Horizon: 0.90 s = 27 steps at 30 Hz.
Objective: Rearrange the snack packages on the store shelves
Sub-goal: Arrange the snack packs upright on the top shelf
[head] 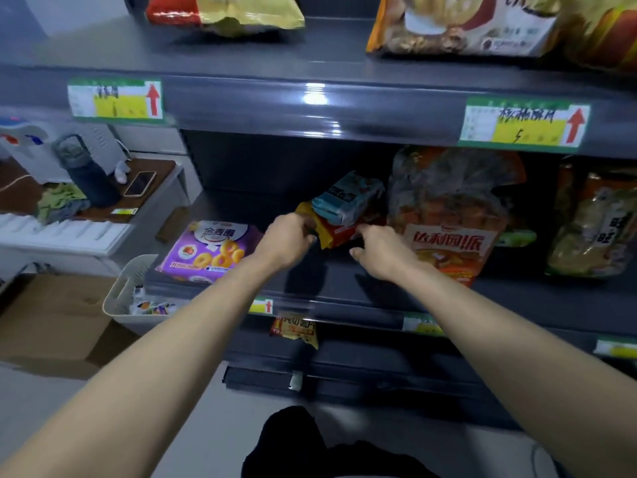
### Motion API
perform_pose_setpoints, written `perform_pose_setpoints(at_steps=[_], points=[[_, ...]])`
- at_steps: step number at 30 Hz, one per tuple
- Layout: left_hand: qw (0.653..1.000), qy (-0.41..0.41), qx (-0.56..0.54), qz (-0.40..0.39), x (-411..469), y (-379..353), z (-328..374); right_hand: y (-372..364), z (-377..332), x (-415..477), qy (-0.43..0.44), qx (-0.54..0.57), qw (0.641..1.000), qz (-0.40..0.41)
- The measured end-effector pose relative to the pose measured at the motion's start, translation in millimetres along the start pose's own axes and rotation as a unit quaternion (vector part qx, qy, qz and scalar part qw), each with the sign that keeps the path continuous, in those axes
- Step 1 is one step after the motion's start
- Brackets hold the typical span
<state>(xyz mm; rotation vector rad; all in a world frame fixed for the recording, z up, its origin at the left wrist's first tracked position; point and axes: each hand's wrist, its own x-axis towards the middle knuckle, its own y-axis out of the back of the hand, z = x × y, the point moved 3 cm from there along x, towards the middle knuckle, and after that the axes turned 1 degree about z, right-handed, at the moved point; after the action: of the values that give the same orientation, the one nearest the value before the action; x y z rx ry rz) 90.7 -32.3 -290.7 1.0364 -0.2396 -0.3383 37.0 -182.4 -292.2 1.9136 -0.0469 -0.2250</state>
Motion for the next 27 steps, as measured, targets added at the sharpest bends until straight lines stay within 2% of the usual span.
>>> perform_pose_setpoints(at_steps=[3, 9, 15, 18, 22, 27], points=[[0.999, -0.033, 0.023, -0.030, 25.8, -8.0, -9.7, -9.0, -0.4, 18.6, -0.028, 0.001, 1.000, 0.005], [0.994, -0.050, 0.040, -0.085, 66.1, -24.8, -34.1, -22.7, -2.0, 54.1, -0.064, -0.008, 0.998, 0.009], [0.995, -0.054, 0.018, -0.076, 98.6, -28.6, -47.7, -30.1, -0.8, 82.7, -0.116, 0.019, 0.993, 0.026], [0.992, -0.069, 0.000, -0.104, 111.2, -35.1, -47.4, -28.4, -1.4, 88.9, -0.114, 0.044, 0.992, 0.023], [0.991, -0.053, -0.042, -0.117, 119.5, -40.2, -44.8, -26.2, -4.5, 90.4, -0.116, 0.124, 0.985, 0.029], [0.990, -0.038, -0.108, -0.083, 113.2, -33.1, -41.6, -30.5, -3.2, 95.7, -0.151, 0.283, 0.943, 0.085]])
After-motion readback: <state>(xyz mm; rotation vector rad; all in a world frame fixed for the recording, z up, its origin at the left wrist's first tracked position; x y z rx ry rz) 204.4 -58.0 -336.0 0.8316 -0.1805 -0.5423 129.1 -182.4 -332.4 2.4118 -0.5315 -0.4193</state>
